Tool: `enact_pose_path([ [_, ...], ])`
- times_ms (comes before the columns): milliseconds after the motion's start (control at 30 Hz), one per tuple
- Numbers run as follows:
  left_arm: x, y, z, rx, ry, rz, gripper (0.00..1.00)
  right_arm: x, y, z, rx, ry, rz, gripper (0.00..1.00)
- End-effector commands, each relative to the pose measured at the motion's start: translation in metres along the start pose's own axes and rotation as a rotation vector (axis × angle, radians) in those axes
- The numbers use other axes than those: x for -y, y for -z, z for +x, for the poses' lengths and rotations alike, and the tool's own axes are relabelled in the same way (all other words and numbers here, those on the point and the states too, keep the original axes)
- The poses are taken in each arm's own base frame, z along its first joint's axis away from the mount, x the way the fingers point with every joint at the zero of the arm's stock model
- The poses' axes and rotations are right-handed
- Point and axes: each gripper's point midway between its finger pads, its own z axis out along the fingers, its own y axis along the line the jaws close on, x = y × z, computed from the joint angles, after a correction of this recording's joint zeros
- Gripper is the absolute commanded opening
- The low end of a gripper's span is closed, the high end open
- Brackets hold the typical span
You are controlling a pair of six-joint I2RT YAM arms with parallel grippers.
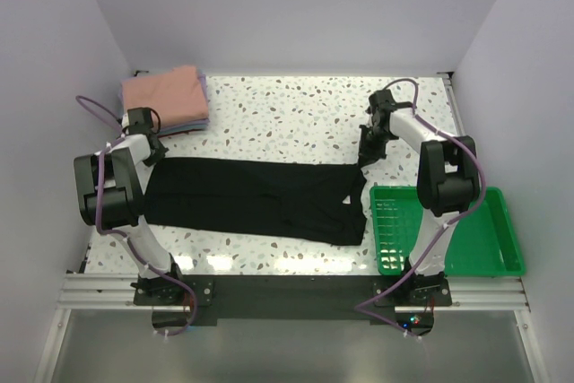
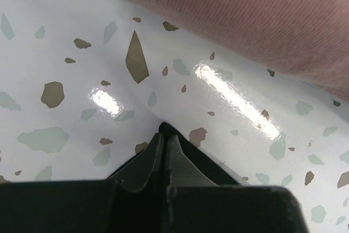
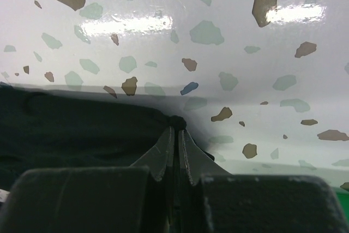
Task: Fold and stack the t-shirts
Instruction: Fold the tshirt
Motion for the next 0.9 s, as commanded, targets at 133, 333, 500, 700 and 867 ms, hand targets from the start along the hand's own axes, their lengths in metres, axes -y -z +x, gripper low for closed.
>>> enact_pose_path([
  [133,-0.019,0.003,-0.012,0.046,-0.013,-0.085,0.00,-0.001,0.024,-0.027,0.110,-0.004,0.021,0.00],
  [333,-0.019,0.007,-0.016,0.057,-0.013,-0.082,0.00,-0.001,0.021,-0.034,0.117,-0.002,0.031,0.00],
  [500,-0.010,0.010,-0.019,0.059,-0.014,-0.032,0.01,-0.001,0.011,-0.043,0.112,0.003,0.037,0.00],
  [700,0.006,0.027,-0.024,0.081,-0.017,0.038,0.49,-0.012,0.006,-0.077,0.153,-0.001,0.027,0.00],
  [867,0.021,0.052,-0.027,0.114,-0.049,0.084,0.75,-0.019,-0.002,-0.096,0.161,-0.004,0.019,0.30],
])
